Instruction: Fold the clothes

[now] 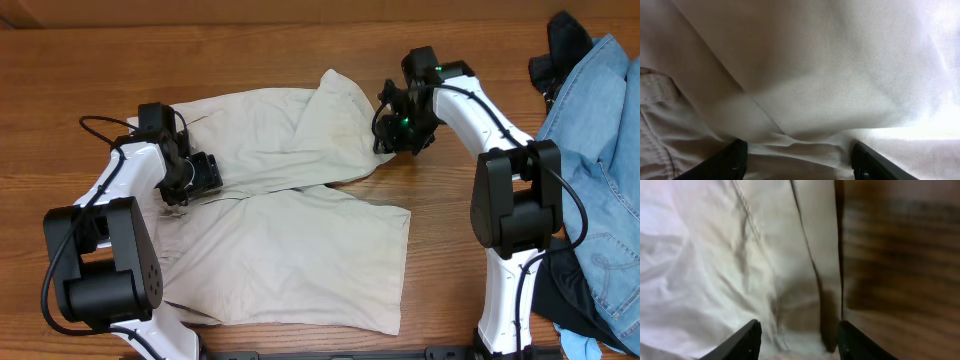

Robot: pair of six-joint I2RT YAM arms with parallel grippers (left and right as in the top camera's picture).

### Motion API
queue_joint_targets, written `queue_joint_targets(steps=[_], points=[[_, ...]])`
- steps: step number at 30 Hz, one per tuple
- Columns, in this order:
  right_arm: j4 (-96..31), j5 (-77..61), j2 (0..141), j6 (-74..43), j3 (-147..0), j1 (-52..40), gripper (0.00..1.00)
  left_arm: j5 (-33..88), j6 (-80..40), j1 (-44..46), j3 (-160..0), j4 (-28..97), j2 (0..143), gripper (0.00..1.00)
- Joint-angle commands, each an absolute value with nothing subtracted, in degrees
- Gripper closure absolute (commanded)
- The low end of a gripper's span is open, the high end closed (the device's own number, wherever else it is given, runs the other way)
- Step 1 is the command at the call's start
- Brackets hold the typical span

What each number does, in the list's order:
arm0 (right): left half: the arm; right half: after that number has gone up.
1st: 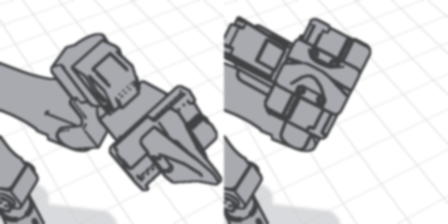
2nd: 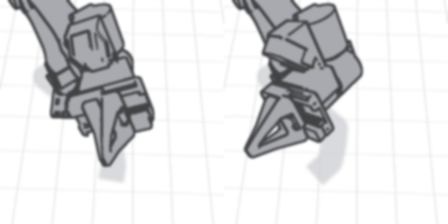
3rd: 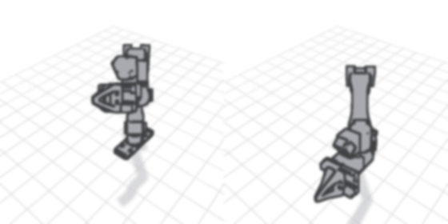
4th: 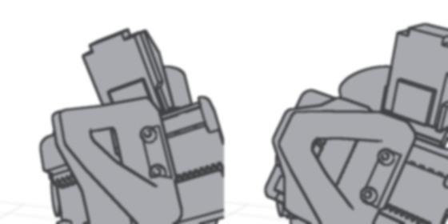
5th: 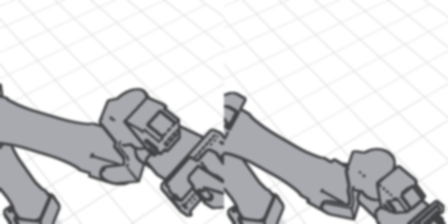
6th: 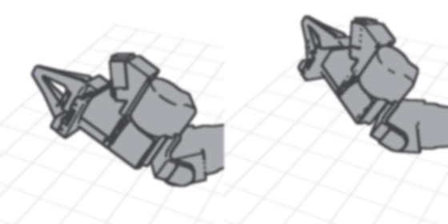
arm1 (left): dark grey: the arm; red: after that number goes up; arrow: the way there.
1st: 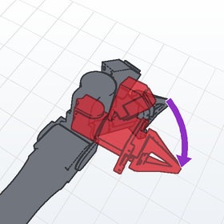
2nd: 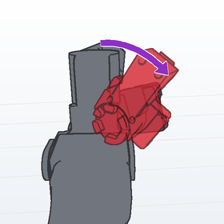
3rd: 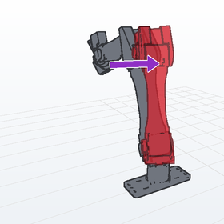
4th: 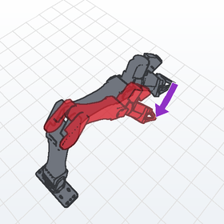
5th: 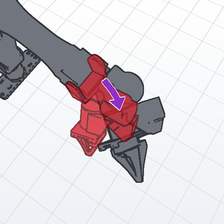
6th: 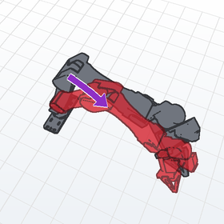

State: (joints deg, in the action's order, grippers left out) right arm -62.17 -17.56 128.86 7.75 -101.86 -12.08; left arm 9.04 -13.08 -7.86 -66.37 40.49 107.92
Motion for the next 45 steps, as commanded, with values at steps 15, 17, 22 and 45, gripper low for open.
queue_joint_targets(steps=[15, 17, 22, 45], points=[[-64.6, -18.1, 129.0, 9.5, -101.3, -12.1, 0.71, 8.4, -12.2, -7.8, -65.8, 40.7, 109.1, 0.29], [-64.6, -18.1, 129.0, 9.5, -101.3, -12.1, 0.85, 8.4, -12.2, -7.8, -65.8, 40.6, 109.1, 0.29], [-65.8, -18.1, 129.0, 9.5, -101.3, -12.0, 0.96, 8.4, -12.2, -7.8, -65.8, 40.6, 109.1, 0.28], [-84.0, 0.0, 129.0, -3.2, -101.2, -10.4, 0.81, 8.4, -12.1, -7.9, -65.8, 41.1, 109.1, 0.27]])
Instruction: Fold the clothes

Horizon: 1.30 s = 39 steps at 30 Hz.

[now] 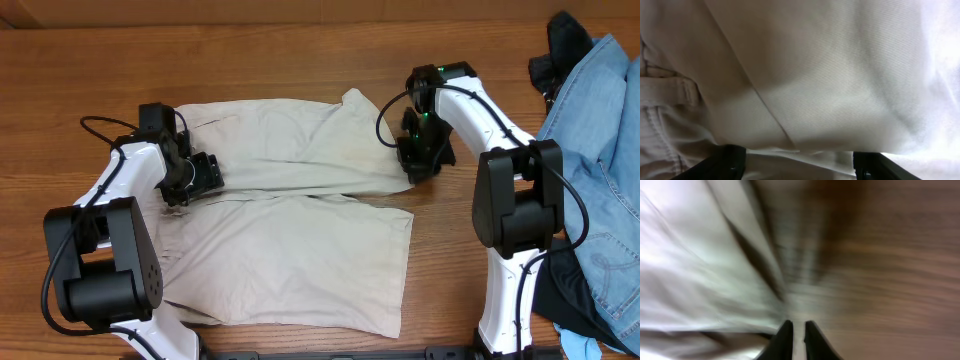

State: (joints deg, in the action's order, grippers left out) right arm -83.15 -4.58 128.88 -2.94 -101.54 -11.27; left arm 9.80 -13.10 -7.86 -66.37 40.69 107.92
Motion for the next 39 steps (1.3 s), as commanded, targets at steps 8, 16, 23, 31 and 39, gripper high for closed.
queue_joint_targets(steps=[8, 16, 23, 31, 39], points=[[-80.9, -0.1, 129.0, -2.6, -101.6, -10.4, 0.85, 8.4, -12.2, -7.9, -65.8, 41.1, 109.1, 0.27], [-67.0, -10.4, 129.0, 4.1, -111.7, -10.8, 0.47, 8.4, -12.2, -7.9, -65.8, 41.1, 109.1, 0.26], [-55.7, -18.5, 130.2, 7.6, -111.3, -11.6, 0.44, 8.4, -12.2, -7.9, -65.8, 41.3, 109.1, 0.26], [-53.3, -22.2, 134.6, 9.0, -111.3, -13.0, 0.43, 8.4, -12.2, -7.9, -65.8, 41.3, 109.1, 0.26], [-50.5, -22.2, 136.6, 9.1, -111.3, -13.2, 0.42, 8.4, -12.2, -7.9, -65.8, 41.3, 109.1, 0.26]])
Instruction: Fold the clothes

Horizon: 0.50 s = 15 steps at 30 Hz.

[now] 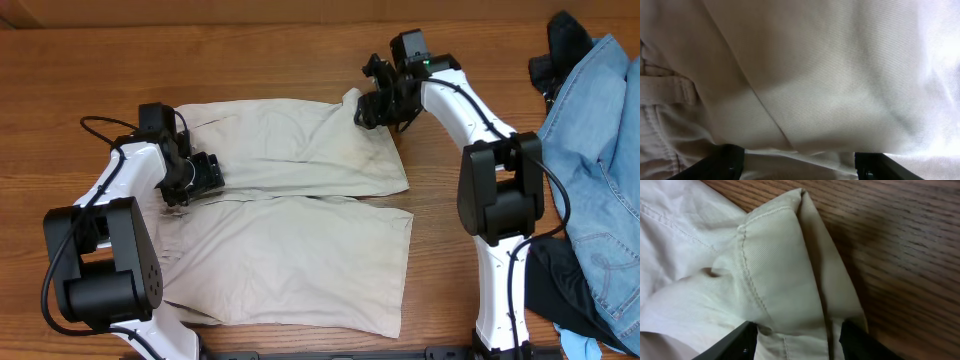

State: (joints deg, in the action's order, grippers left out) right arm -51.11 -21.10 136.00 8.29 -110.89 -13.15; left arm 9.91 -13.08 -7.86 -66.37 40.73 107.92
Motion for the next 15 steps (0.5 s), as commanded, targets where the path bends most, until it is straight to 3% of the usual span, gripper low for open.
queue_joint_targets(steps=[1, 3, 5, 11, 15], points=[[-50.2, -22.2, 136.6, 9.1, -111.3, -13.2, 0.42, 8.4, -12.2, -7.9, -65.8, 41.3, 109.1, 0.26], [-49.8, -22.2, 136.6, 9.1, -111.3, -13.2, 0.42, 8.4, -12.2, -7.9, -65.8, 41.3, 109.1, 0.25], [-49.8, -23.1, 136.6, 9.1, -111.3, -13.2, 0.49, 8.4, -12.2, -7.9, -65.8, 41.3, 109.1, 0.25], [-51.9, -24.5, 136.6, 9.1, -111.3, -13.1, 0.94, 8.4, -12.2, -7.9, -65.8, 41.3, 109.1, 0.25], [-55.0, -24.3, 136.6, 9.5, -111.4, -12.4, 0.96, 8.4, -12.2, -7.9, -65.8, 41.3, 109.1, 0.25]])
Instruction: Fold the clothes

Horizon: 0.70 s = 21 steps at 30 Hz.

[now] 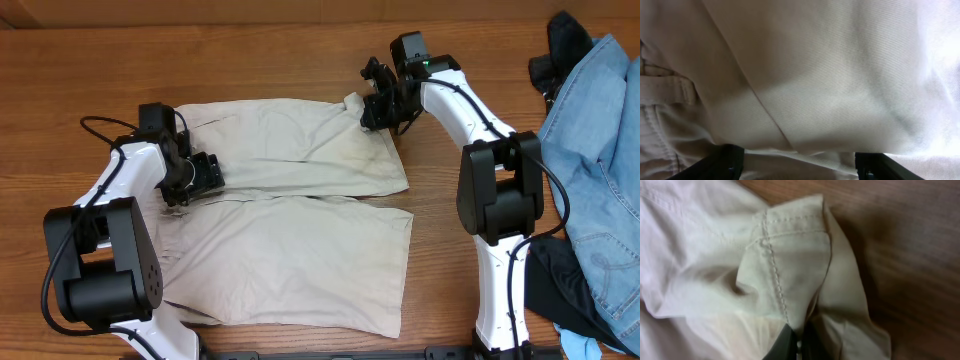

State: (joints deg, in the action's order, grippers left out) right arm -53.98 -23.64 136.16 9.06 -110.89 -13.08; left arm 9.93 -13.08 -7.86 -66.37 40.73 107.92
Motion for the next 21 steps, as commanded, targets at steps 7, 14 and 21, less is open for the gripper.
queue_joint_targets(steps=[7, 14, 21], points=[[-63.3, -11.5, 136.6, 4.5, -111.5, -9.5, 0.96, 8.4, -12.2, -7.9, -65.8, 41.3, 109.1, 0.25], [-64.5, -9.5, 136.6, 4.1, -111.5, -7.6, 0.79, 8.4, -12.2, -7.9, -65.8, 41.4, 109.1, 0.25], [-66.4, -9.5, 136.5, 2.8, -114.5, -7.6, 0.72, 8.3, -12.2, -7.9, -65.8, 41.3, 109.1, 0.25]])
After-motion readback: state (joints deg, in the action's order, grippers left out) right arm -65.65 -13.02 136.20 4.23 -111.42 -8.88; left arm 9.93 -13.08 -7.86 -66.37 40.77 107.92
